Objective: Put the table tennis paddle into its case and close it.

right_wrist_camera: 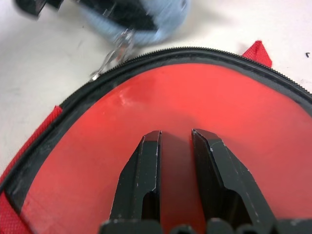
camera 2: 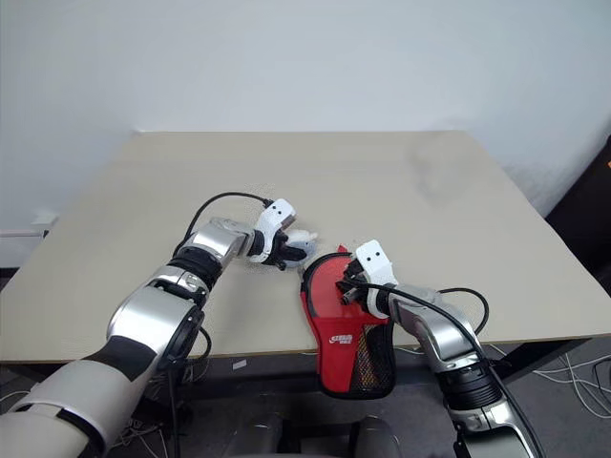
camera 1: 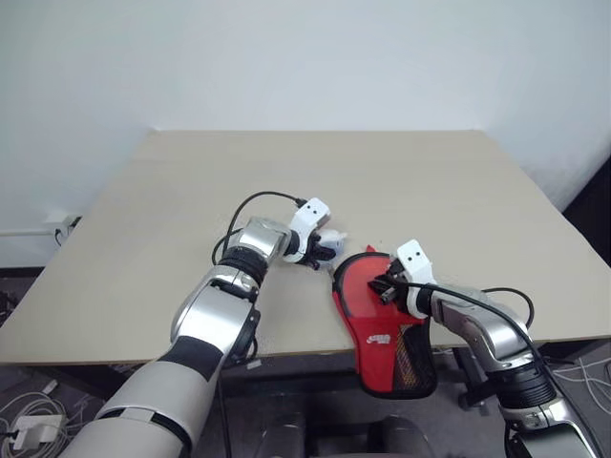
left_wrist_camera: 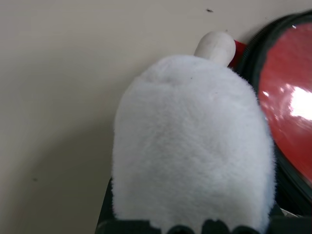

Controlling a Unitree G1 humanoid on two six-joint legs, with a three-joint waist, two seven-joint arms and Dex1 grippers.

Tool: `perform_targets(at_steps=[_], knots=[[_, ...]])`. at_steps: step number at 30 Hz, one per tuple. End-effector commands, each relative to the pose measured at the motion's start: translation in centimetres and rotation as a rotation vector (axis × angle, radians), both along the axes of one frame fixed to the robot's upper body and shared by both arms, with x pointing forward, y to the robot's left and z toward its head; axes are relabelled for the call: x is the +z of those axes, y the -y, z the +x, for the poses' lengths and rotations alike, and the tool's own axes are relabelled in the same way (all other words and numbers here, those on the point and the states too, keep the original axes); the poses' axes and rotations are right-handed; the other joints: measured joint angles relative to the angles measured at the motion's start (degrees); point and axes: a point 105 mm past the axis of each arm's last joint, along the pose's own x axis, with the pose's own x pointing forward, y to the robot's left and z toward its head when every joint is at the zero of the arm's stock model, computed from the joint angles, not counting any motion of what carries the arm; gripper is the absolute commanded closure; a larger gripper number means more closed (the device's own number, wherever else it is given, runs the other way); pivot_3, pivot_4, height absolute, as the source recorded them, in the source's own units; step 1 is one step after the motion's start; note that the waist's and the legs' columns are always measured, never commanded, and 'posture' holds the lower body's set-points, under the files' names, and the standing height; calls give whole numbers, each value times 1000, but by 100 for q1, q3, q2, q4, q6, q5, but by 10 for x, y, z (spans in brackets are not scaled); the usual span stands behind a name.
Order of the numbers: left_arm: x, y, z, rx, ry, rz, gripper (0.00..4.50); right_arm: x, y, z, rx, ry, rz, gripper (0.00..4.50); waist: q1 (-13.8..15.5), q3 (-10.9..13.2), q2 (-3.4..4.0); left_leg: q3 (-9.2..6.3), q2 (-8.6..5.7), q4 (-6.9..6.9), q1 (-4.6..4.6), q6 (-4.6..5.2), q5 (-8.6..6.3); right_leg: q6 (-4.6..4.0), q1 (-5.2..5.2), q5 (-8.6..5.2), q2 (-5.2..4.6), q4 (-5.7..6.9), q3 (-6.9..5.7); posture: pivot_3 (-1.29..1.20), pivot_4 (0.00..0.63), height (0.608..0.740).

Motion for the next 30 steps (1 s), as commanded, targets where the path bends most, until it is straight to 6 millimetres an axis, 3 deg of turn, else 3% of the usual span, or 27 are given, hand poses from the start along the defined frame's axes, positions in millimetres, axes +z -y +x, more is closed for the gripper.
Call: perform_targets(at_steps=[1, 11, 15, 30], knots=[[40, 12, 18, 8, 151, -30, 3207, -37, 6, -18, -7, -153, -86, 3485, -1, -2, -3, 0, -3, 0, 1, -2, 2, 0, 1, 0, 2, 0, 0, 0, 0, 724], [66, 29, 32, 89, 276, -65, 3207, -41, 7, -22, -16, -189, -91, 3485, 0, -12, -16, -12, -3, 3, 3, 0, 0, 0, 17, 0, 2, -9, -19, 0, 0, 724], [78, 47, 32, 85, 295, -138, 3207, -41, 6, -23, -18, -198, -85, 3485, 1, -12, -17, -20, 0, 3, 3, 7, -6, 0, 24, 0, -2, -13, -28, 0, 0, 724], [85, 96, 26, 136, 363, -177, 3207, -38, 3, -35, -38, -186, -58, 3485, 27, -12, -16, -35, 0, 5, 1, 15, -11, 4, 34, -2, -13, -18, -42, 0, 0, 724]])
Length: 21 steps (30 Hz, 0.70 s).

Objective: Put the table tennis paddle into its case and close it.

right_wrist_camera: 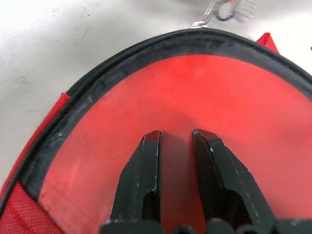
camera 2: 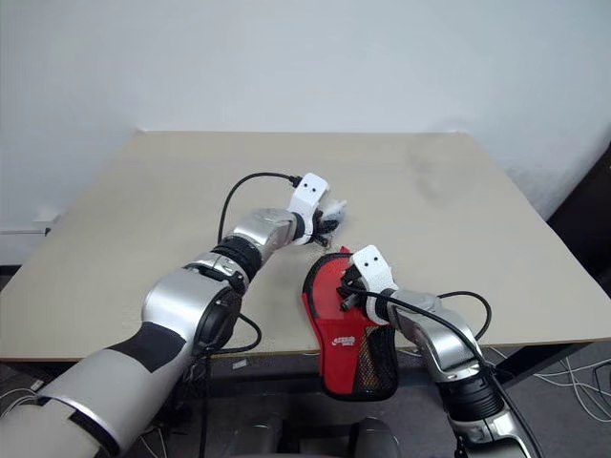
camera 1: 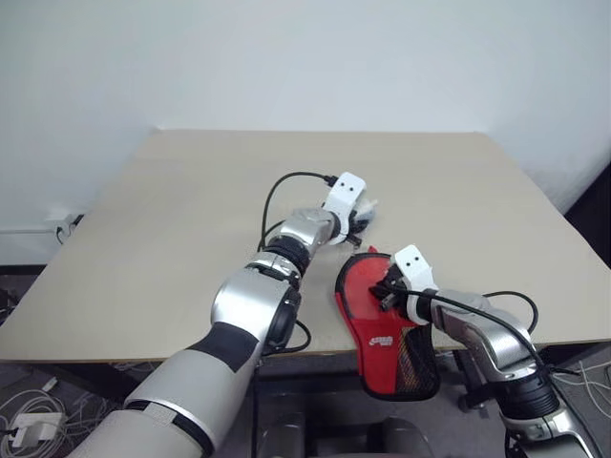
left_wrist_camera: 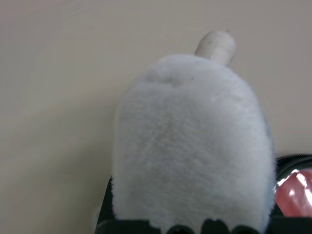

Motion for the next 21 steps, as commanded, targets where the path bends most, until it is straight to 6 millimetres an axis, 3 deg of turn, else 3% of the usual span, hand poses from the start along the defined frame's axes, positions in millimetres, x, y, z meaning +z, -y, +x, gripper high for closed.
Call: perform_targets(at_steps=[1, 14, 18, 21], knots=[[54, 22, 10, -7, 179, -56, 3207, -35, 1, -23, -7, -165, -33, 3485, 3, 0, 0, 0, 0, 0, 0, 1, 0, 0, -1, 0, 0, 0, 0, 0, 0, 724], [54, 66, -10, -85, 181, -142, 3207, -33, 0, -23, -19, -146, -31, 3485, 9, 0, 0, -6, 6, 1, -1, 7, -4, 1, 1, -1, -5, -3, -6, 0, 0, 724], [58, 83, -23, -216, 163, -202, 3207, -33, 2, -22, -24, -140, -38, 3485, 10, 1, 1, -7, 7, 1, -2, 7, -5, 1, 1, -1, -6, -3, -9, 0, 0, 724], [50, 90, -35, -339, 157, -154, 3207, -33, 3, -21, -24, -135, -43, 3485, 9, 1, 1, -7, 7, 1, -3, 7, -5, 1, 0, -2, -7, -3, -10, 0, 0, 724]])
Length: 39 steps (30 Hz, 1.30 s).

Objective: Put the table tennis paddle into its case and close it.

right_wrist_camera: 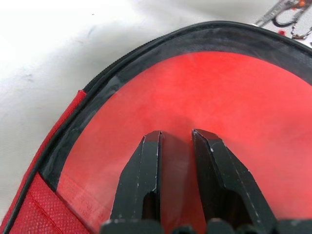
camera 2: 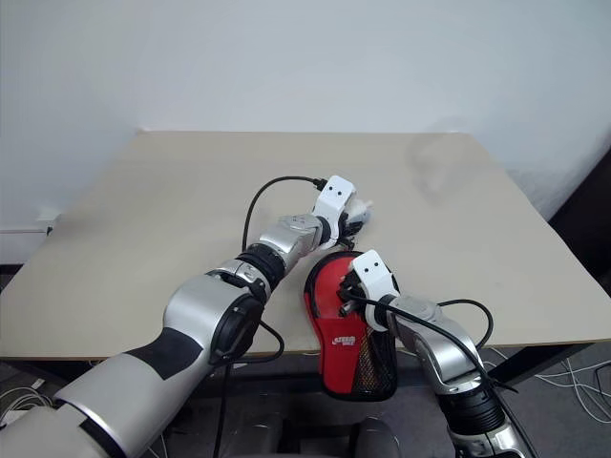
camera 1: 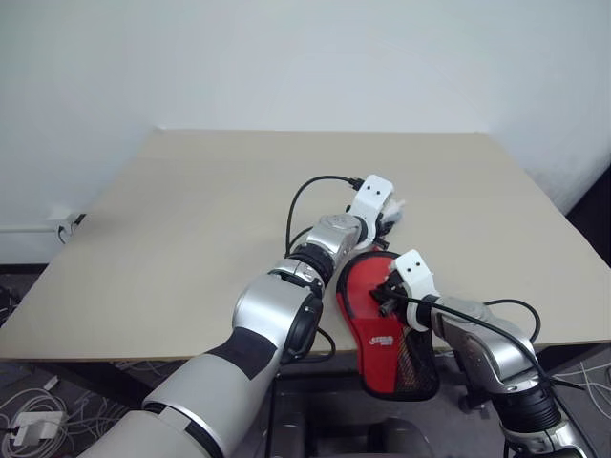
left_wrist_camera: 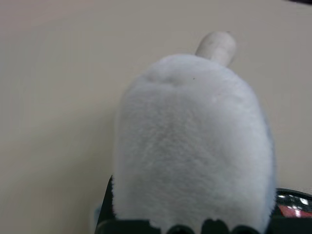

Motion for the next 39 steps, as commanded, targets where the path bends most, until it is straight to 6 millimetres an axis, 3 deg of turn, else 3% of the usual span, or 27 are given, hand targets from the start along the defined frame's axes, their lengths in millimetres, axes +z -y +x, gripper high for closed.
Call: perform_targets(at_steps=[1, 4, 8, 17, 23, 30, 34, 39], knots=[[43, 41, -15, -200, 144, -64, 3207, -33, 2, -14, 3, -147, -38, 3485, -1, 0, 0, 0, 0, 0, 0, 0, 0, 0, -1, 0, 0, 0, 0, 0, 0, 724], [38, 39, -18, -230, 136, -50, 2577, -32, 1, -11, 6, -139, -39, 3485, -1, 0, 1, 0, 1, 0, 0, 0, 0, 0, 0, 0, 0, 0, 0, 0, 0, 724], [32, 39, -25, -325, 123, -13, 1122, -30, 1, -7, 17, -125, -38, 3485, -8, 0, 0, 0, 2, 0, 1, 0, 0, -1, 0, 0, 0, -1, -1, 0, 0, 724], [44, 18, -22, -406, 75, -82, 1122, -2, -4, -6, 127, -7, 39, 3485, -12, 2, 4, 1, 5, 0, -2, 3, -2, 0, -4, -1, 2, -1, -1, 0, 0, 724], [60, -14, -22, -520, 39, -127, 1122, 22, -12, -13, 243, 45, 137, 3485, -26, 5, 8, 2, 8, 0, -5, 3, -2, 0, -11, -1, 3, 0, -1, 0, 0, 724], [87, -39, -20, -561, 4, -226, 1122, 20, -10, -4, 245, 52, 117, 3485, -33, 6, 9, 3, 7, 0, -9, 4, -2, 0, -14, -1, 2, 1, 0, 0, 0, 724], [76, -47, -22, -571, -38, -178, 1122, 31, -10, 0, 247, 84, 149, 3485, -33, 6, 9, 3, 5, 0, -9, 4, -1, 2, -12, -2, 3, 1, 0, 0, 0, 724], [52, -47, -25, -589, -45, -87, 1122, 25, -5, 4, 226, 77, 111, 3485, -35, 6, 9, 4, 0, 1, -9, 4, 0, 2, -11, -2, 6, 2, 0, 0, 0, 724]])
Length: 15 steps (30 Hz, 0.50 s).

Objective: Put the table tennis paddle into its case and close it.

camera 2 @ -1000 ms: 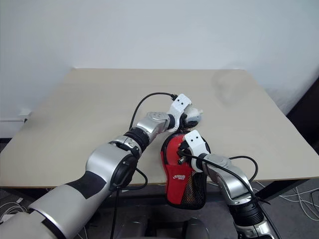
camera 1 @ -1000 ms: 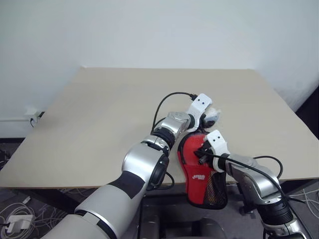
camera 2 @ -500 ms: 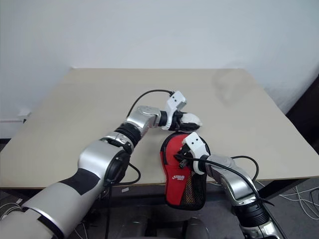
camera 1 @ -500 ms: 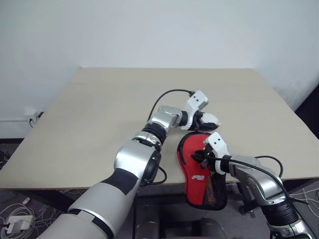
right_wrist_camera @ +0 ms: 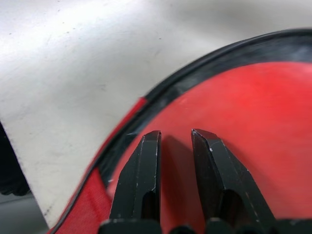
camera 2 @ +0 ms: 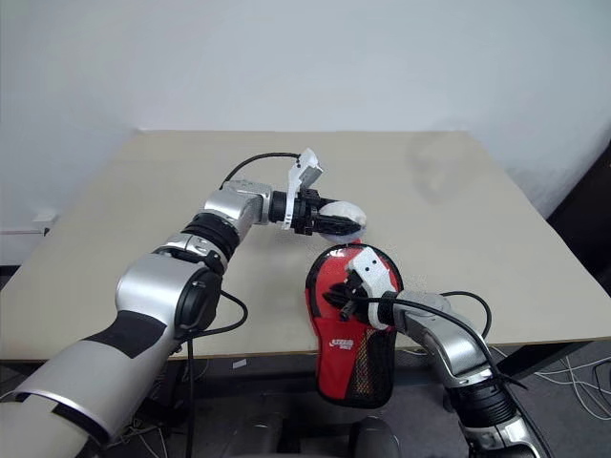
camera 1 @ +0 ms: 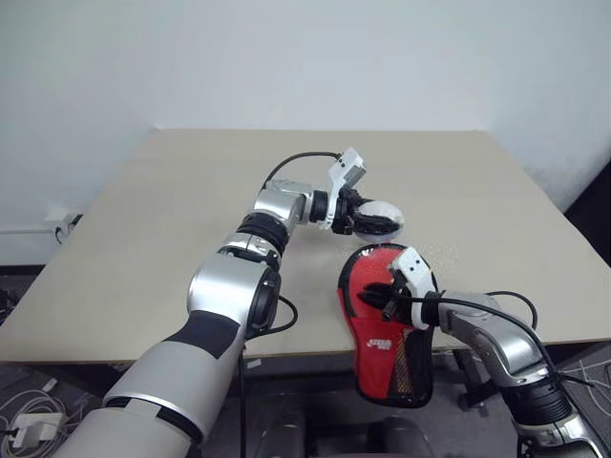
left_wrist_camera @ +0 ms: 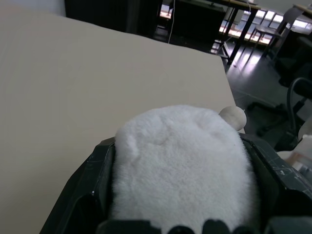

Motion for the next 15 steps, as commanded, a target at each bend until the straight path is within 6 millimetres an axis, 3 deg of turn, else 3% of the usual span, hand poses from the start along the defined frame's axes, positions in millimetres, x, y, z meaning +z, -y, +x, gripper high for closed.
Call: perform_targets(at_steps=[1, 3, 8, 15], knots=[[-2, 6, -4, -57, 78, 39, 1122, 5, 8, 8, -32, 37, -24, 3485, -1, 0, 1, 0, -1, 0, 0, 0, 0, 0, 0, 0, 0, 0, 0, 0, 0, 724], [-8, 7, -4, -44, 77, 55, 1122, 4, 9, 9, -40, 38, -27, 3485, 0, 0, 1, 2, -1, 0, 0, -1, 0, 0, -1, 0, 0, 0, 0, 0, 0, 724], [-9, 6, -3, -26, 61, 41, 57, 2, 11, 11, -57, 35, -39, 3485, -1, 1, 1, 2, -1, 1, -1, 1, 1, 0, -2, 0, 0, 0, 1, 0, 0, 724], [1, -5, -1, -31, 56, 21, 57, 5, 12, 10, -63, 41, -19, 3485, -3, 1, 1, 2, 3, 1, -1, 1, 1, -1, -3, 0, 1, 1, 1, 0, 0, 724]])
